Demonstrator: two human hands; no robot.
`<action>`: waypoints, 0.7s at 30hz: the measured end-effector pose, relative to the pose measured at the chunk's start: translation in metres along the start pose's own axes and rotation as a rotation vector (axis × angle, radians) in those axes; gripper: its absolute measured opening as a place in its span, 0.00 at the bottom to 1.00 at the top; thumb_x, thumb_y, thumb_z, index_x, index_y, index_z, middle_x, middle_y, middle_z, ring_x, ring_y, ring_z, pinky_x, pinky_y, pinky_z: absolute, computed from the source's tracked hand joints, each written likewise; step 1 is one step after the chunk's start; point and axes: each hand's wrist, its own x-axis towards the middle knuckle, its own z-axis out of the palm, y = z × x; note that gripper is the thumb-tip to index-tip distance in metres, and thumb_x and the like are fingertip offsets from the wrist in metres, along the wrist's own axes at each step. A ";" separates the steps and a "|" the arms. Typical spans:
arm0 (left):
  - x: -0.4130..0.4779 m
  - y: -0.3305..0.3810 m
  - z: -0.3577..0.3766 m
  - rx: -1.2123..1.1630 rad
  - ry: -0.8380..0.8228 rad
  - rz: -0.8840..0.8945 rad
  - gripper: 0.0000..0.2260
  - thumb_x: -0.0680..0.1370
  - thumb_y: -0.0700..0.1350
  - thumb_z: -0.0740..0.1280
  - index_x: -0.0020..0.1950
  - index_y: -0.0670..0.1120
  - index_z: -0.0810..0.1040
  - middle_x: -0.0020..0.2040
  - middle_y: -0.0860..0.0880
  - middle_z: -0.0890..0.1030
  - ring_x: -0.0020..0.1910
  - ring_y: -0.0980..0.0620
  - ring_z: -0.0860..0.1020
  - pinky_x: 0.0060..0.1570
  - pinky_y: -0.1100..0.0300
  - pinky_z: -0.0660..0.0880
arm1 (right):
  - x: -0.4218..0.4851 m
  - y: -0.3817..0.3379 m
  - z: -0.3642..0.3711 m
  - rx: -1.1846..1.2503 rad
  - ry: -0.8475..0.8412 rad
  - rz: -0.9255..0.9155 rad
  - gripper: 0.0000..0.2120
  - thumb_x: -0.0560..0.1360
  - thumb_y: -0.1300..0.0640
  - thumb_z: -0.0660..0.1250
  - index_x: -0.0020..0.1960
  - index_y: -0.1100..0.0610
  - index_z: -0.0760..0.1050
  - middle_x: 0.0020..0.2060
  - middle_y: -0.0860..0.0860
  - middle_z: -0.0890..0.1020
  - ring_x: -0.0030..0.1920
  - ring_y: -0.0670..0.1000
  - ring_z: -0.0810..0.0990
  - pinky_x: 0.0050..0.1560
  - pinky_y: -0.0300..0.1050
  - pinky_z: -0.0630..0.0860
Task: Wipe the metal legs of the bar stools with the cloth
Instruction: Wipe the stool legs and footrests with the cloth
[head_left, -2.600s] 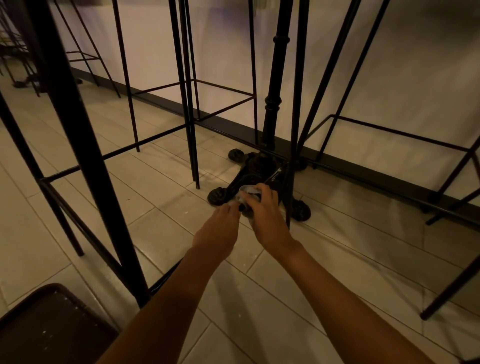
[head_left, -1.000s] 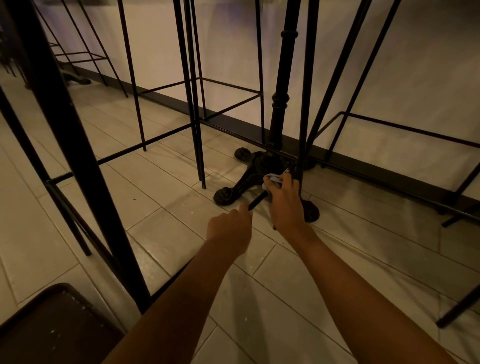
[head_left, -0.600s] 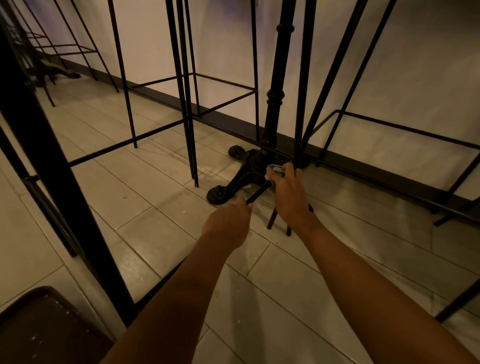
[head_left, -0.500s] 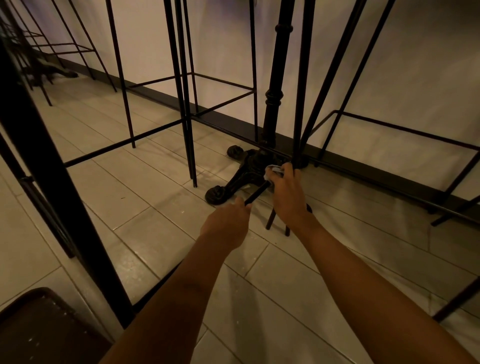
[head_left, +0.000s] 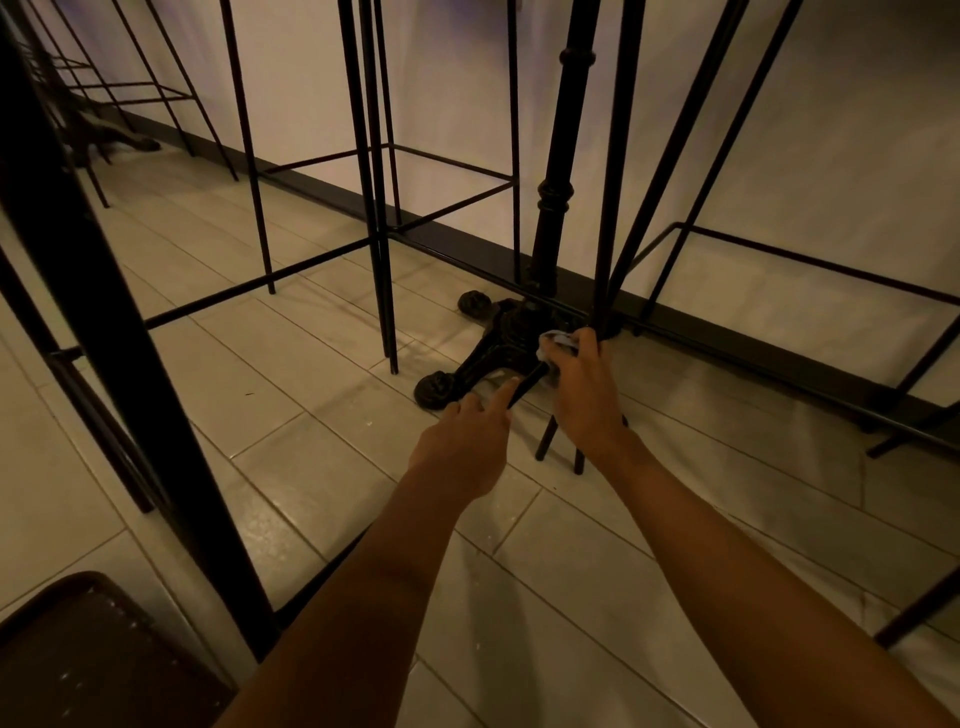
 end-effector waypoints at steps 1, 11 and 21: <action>0.000 0.000 0.001 0.001 0.001 0.000 0.23 0.83 0.47 0.49 0.75 0.55 0.43 0.70 0.40 0.64 0.67 0.42 0.66 0.61 0.46 0.69 | -0.003 -0.001 0.001 -0.002 0.014 -0.029 0.22 0.75 0.66 0.64 0.68 0.57 0.69 0.65 0.60 0.66 0.62 0.61 0.66 0.61 0.51 0.73; 0.000 -0.002 0.001 0.002 0.011 0.014 0.24 0.82 0.47 0.49 0.76 0.55 0.42 0.69 0.41 0.64 0.66 0.42 0.66 0.60 0.47 0.69 | 0.019 0.010 -0.012 -0.448 -0.049 -0.191 0.26 0.76 0.59 0.64 0.72 0.56 0.60 0.67 0.57 0.64 0.64 0.58 0.65 0.62 0.48 0.67; 0.001 -0.002 0.001 -0.005 0.000 0.012 0.26 0.82 0.46 0.52 0.75 0.55 0.42 0.69 0.40 0.64 0.66 0.42 0.66 0.61 0.47 0.69 | 0.031 0.010 -0.006 -0.183 -0.123 0.112 0.28 0.75 0.62 0.64 0.72 0.59 0.58 0.68 0.64 0.59 0.64 0.64 0.63 0.63 0.54 0.66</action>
